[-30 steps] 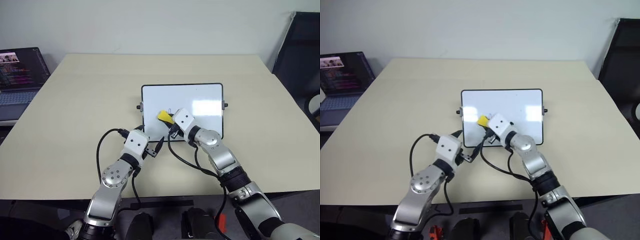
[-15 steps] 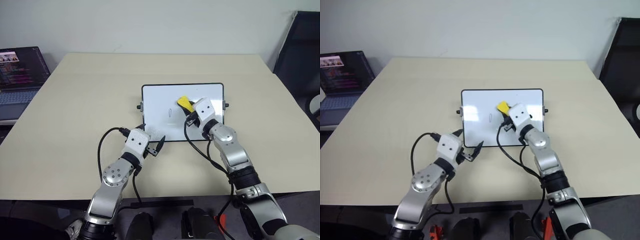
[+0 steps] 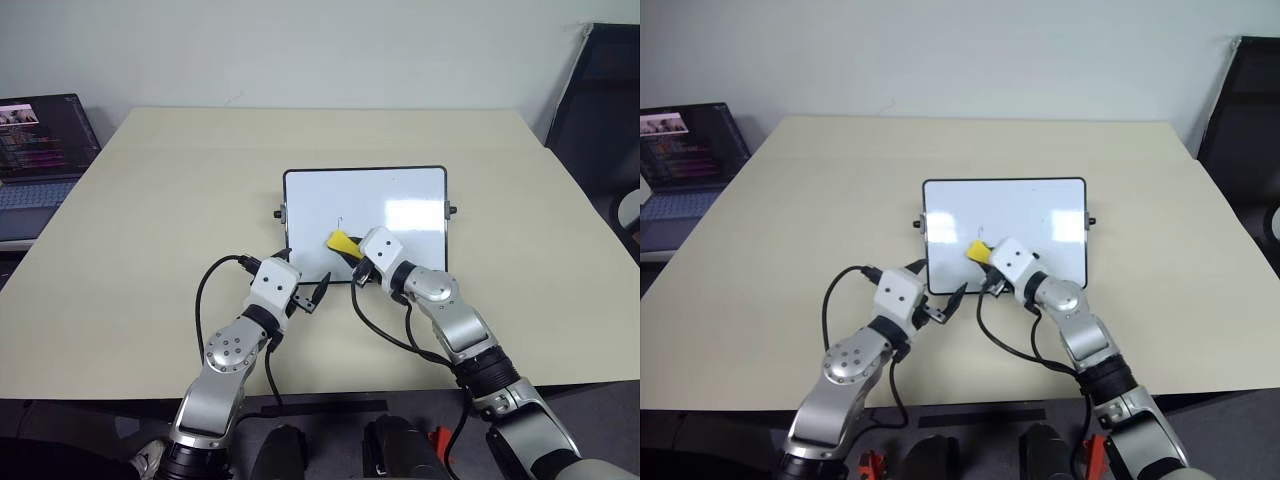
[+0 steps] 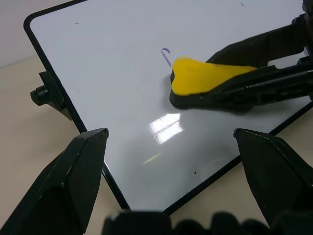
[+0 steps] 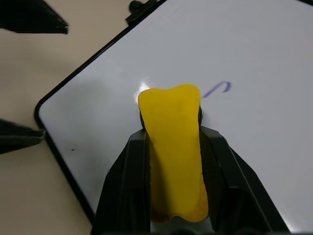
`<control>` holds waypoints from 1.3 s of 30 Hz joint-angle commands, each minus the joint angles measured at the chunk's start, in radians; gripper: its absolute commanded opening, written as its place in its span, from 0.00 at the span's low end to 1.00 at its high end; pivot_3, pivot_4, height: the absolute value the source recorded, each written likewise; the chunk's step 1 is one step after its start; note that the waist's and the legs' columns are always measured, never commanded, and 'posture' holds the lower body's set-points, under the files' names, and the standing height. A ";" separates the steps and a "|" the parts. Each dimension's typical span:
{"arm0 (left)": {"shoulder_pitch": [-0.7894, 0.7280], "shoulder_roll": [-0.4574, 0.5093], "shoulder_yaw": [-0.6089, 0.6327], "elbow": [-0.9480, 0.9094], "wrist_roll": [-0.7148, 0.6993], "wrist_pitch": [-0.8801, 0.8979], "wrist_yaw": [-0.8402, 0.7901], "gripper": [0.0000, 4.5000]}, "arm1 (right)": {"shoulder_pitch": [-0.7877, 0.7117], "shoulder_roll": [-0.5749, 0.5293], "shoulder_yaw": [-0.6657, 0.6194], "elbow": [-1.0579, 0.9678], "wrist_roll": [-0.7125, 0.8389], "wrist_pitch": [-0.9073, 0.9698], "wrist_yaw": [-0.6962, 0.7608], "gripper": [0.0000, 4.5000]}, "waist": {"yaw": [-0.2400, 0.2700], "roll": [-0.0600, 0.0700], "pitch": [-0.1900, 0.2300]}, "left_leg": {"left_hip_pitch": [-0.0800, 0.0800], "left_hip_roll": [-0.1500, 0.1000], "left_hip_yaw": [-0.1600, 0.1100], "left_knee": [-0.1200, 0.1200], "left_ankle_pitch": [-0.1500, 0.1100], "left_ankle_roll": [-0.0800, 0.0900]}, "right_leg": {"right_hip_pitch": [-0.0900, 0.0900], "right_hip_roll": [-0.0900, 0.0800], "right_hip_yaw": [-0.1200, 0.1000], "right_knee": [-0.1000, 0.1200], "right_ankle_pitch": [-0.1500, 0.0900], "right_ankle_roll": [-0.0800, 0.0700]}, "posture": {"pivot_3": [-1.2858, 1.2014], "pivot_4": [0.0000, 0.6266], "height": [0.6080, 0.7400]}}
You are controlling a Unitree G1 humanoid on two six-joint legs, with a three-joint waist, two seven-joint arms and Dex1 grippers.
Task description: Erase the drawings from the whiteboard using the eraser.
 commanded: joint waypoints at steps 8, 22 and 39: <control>-0.024 -0.006 -0.008 -0.001 -0.008 -0.033 -0.009 1.00 | -0.042 0.007 -0.153 -0.011 0.043 -0.138 -0.130 0.23 | 0.003 0.000 0.000 | -0.001 -0.001 0.000 0.000 0.000 0.000 | 0.000 -0.001 0.000 -0.001 0.000 0.000 | 0.52 0.24 1.00; -0.025 -0.009 -0.001 -0.009 -0.005 -0.026 -0.003 1.00 | -0.147 0.064 -0.054 0.152 -0.043 -0.047 -0.129 0.23 | -0.001 0.000 0.000 | -0.001 0.000 0.000 -0.001 0.000 0.000 | -0.001 0.000 0.001 0.000 0.000 0.000 | 0.52 0.24 1.00; -0.022 -0.017 -0.008 -0.004 -0.008 -0.022 0.003 1.00 | -0.018 -0.009 -0.057 -0.093 -0.023 0.122 -0.055 0.23 | 0.003 0.000 0.000 | -0.001 0.000 0.000 0.000 0.000 0.000 | 0.000 -0.001 0.000 0.000 0.000 0.000 | 0.52 0.24 1.00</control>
